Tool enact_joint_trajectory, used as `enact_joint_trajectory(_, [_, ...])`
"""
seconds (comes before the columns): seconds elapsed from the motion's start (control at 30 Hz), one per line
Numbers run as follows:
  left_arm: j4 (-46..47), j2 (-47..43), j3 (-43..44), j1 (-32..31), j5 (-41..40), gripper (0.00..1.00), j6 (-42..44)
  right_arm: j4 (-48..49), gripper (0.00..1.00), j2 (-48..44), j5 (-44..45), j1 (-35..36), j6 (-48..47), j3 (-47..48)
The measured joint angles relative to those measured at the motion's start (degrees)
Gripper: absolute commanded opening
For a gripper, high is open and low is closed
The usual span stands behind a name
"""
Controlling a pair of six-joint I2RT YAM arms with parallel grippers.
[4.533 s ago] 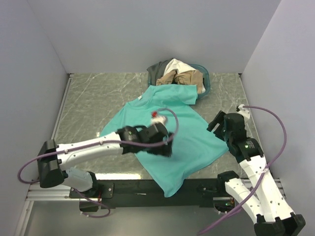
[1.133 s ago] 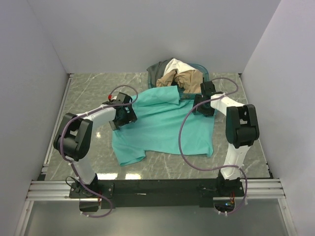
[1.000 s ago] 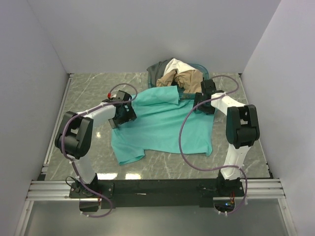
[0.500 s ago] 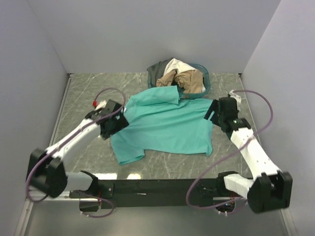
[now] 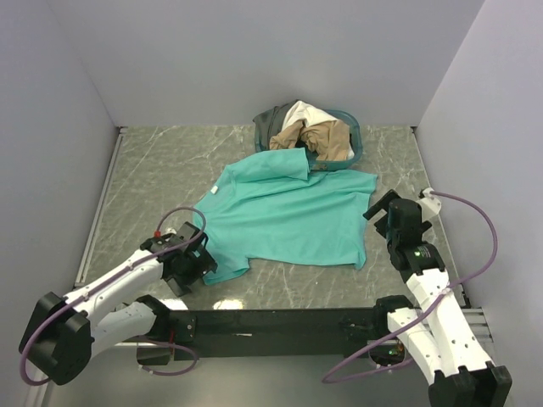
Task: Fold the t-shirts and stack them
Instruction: Flatten the tshirt out
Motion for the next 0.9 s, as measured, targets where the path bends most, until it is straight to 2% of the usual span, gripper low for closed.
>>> enact_joint_trajectory(0.07, [1.5, 1.0, -0.5, 0.0, 0.7, 0.73, -0.4, -0.5, 1.0, -0.9, 0.2, 0.0, 0.9, -0.5])
enact_joint_trajectory(0.1, [2.3, 1.9, -0.6, -0.1, 1.0, 0.58, -0.5, -0.8, 1.0, -1.3, 0.2, 0.0, 1.1, -0.7])
enact_joint_trajectory(0.17, [2.9, 3.9, -0.5, -0.1, 1.3, 0.36, -0.4, -1.3, 1.0, -1.9, -0.6, 0.0, 1.6, -0.7])
enact_joint_trajectory(0.2, [2.6, 4.6, -0.2, -0.1, 1.2, 0.15, -0.5, -1.4, 1.0, -2.2, -1.2, 0.0, 1.7, -0.8])
enact_joint_trajectory(0.27, [2.5, 5.8, 0.1, -0.1, 0.9, 0.02, -0.4, -2.1, 1.0, -2.8, -2.6, 0.0, 2.0, -0.8])
enact_joint_trajectory(0.47, [0.7, 5.3, 0.8, -0.2, -1.2, 0.01, -1.1, -8.0, 0.99, -3.0, -9.3, 0.0, 2.6, -0.8])
enact_joint_trajectory(0.67, [-7.4, 0.3, 5.1, 0.0, -9.0, 0.01, -5.5, -16.3, 0.99, -2.1, -15.6, 0.0, 3.5, -1.0])
enact_joint_trajectory(0.9, [-9.9, -3.0, 8.7, 5.2, -15.1, 0.01, -6.4, -18.9, 0.99, -3.8, -27.3, 2.1, 5.6, -7.0])
